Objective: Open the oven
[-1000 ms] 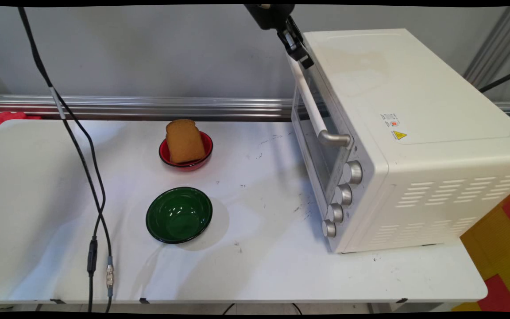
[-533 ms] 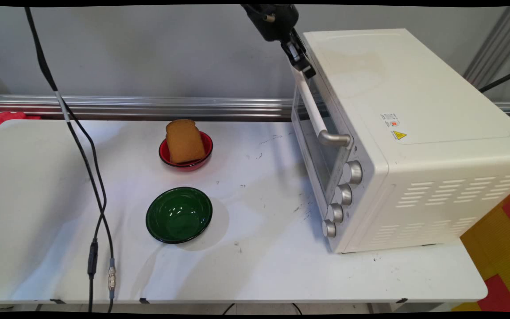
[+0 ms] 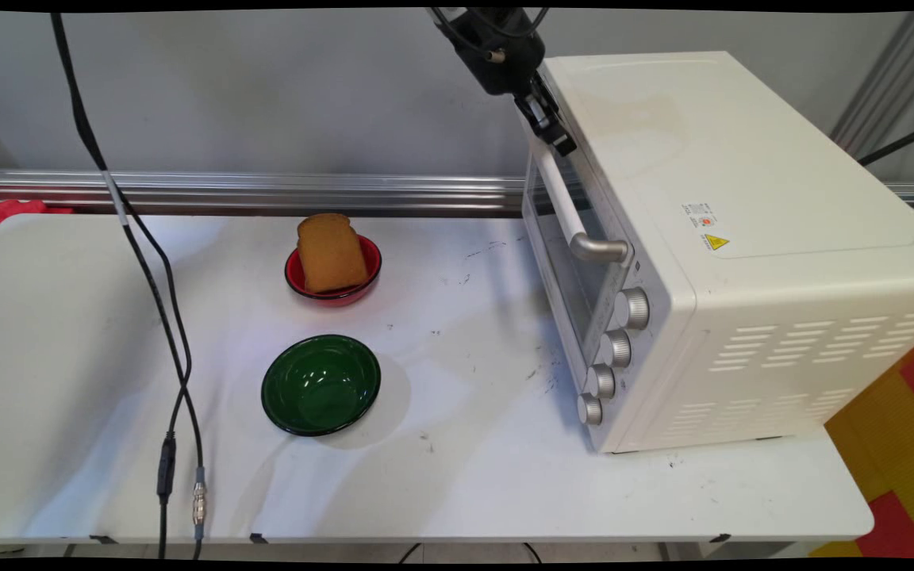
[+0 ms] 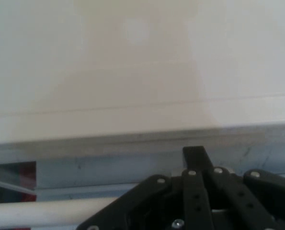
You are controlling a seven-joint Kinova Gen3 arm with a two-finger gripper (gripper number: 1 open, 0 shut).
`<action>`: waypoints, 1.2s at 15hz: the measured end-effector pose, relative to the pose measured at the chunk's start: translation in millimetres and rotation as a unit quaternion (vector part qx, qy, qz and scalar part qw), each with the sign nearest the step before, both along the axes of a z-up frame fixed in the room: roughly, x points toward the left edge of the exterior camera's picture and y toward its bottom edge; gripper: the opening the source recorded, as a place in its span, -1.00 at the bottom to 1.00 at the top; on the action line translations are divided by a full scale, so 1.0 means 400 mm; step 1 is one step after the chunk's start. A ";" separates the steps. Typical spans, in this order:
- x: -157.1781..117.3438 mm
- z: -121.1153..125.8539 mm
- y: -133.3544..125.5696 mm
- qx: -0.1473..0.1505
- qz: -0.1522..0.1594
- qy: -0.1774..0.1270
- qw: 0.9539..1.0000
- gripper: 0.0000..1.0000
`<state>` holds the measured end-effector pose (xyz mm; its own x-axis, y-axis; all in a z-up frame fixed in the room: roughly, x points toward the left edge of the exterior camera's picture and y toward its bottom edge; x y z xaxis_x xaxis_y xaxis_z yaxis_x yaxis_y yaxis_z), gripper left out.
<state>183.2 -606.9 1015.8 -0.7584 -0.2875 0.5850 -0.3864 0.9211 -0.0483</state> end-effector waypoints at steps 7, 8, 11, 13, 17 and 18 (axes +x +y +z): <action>0.008 -0.037 0.008 0.002 0.000 -0.002 1.000 -1.00; 0.011 -0.042 0.011 0.003 0.000 -0.004 1.000 -1.00; 0.025 -0.052 0.021 0.003 -0.004 -0.008 1.000 -1.00; 0.043 -0.060 0.031 0.004 -0.008 -0.015 1.000 -1.00; 0.095 -0.076 0.056 0.008 -0.019 -0.030 0.999 -1.00; 0.106 -0.081 0.061 0.010 -0.023 -0.034 0.999 -1.00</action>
